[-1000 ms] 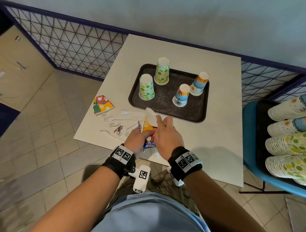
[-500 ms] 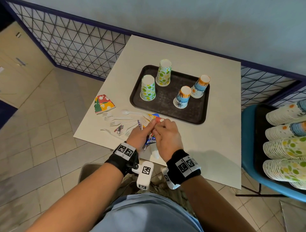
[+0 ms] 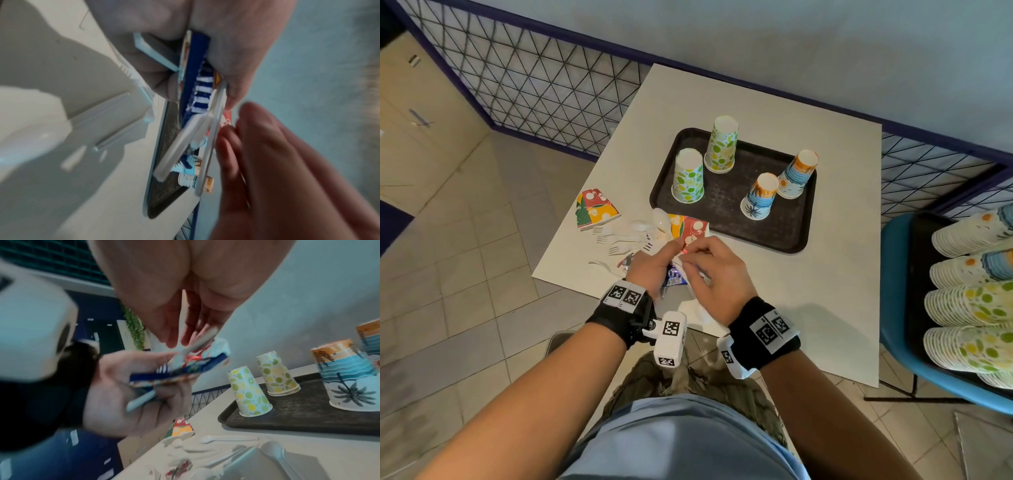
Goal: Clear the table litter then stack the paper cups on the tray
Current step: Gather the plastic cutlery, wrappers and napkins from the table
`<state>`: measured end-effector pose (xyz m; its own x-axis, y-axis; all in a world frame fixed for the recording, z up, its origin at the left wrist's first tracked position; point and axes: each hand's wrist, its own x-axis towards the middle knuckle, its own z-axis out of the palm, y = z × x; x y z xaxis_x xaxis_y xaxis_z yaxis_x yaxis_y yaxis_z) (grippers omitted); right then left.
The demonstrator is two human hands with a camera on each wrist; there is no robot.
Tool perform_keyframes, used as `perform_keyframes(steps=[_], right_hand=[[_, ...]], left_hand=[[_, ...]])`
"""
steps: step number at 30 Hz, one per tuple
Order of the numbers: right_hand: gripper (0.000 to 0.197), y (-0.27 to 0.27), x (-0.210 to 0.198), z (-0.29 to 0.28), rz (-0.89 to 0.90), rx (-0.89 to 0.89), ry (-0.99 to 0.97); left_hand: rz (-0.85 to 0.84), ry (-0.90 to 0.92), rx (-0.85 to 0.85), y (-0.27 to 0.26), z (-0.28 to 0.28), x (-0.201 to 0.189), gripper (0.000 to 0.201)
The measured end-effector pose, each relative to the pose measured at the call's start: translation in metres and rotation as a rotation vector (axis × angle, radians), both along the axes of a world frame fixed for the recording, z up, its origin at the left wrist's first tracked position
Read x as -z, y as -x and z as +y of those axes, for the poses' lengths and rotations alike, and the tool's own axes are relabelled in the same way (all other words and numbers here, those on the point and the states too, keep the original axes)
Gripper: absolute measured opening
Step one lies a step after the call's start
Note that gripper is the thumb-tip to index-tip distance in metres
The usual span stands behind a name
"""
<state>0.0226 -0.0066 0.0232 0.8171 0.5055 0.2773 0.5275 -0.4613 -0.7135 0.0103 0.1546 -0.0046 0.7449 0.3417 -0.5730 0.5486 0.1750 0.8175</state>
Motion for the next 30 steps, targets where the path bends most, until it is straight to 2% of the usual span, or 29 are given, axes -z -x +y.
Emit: perform_keyframes(steps=[2, 5, 6, 8, 10, 13, 15, 18, 23, 24, 27, 28, 30], right_hand=[[0.016, -0.008, -0.002, -0.012, -0.037, 0.113, -0.075], [0.025, -0.03, 0.01, -0.036, -0.019, 0.325, -0.058], [0.032, -0.039, 0.017, -0.041, 0.054, 0.355, 0.006], [0.046, -0.051, 0.033, -0.045, 0.262, 0.328, 0.191], [0.055, -0.06, 0.051, -0.037, 0.398, 0.216, 0.36], [0.059, -0.069, 0.074, -0.013, 0.418, 0.025, 0.632], [0.05, -0.074, 0.084, 0.002, 0.423, -0.005, 0.719], [0.039, -0.075, 0.097, 0.013, 0.449, 0.04, 0.732], [0.05, -0.072, 0.109, 0.017, 0.434, 0.058, 0.713], [0.053, -0.072, 0.108, 0.017, 0.446, 0.065, 0.714], [0.055, -0.075, 0.107, 0.012, 0.499, 0.119, 0.752], [0.054, -0.075, 0.107, 0.009, 0.514, 0.156, 0.756], [0.042, -0.076, 0.106, 0.003, 0.551, 0.244, 0.711]], left_hand=[[-0.005, -0.06, -0.064, 0.005, 0.012, -0.003, 0.061], [-0.069, -0.018, -0.163, 0.016, 0.035, 0.009, 0.034], [-0.078, -0.013, -0.185, 0.021, 0.041, 0.011, 0.034], [-0.101, 0.013, -0.215, 0.031, 0.052, 0.018, 0.045], [-0.086, 0.03, -0.23, 0.041, 0.059, 0.024, 0.039], [-0.044, 0.029, -0.214, 0.054, 0.061, 0.031, 0.015], [-0.012, 0.027, -0.2, 0.059, 0.06, 0.031, 0.01], [-0.001, 0.044, -0.202, 0.063, 0.057, 0.032, 0.011], [-0.016, 0.052, -0.18, 0.066, 0.051, 0.03, 0.01], [-0.02, 0.052, -0.175, 0.067, 0.052, 0.031, 0.015], [-0.025, 0.063, -0.166, 0.068, 0.053, 0.032, 0.047], [-0.024, 0.067, -0.17, 0.068, 0.053, 0.031, 0.05], [-0.036, 0.081, -0.178, 0.068, 0.053, 0.033, 0.038]])
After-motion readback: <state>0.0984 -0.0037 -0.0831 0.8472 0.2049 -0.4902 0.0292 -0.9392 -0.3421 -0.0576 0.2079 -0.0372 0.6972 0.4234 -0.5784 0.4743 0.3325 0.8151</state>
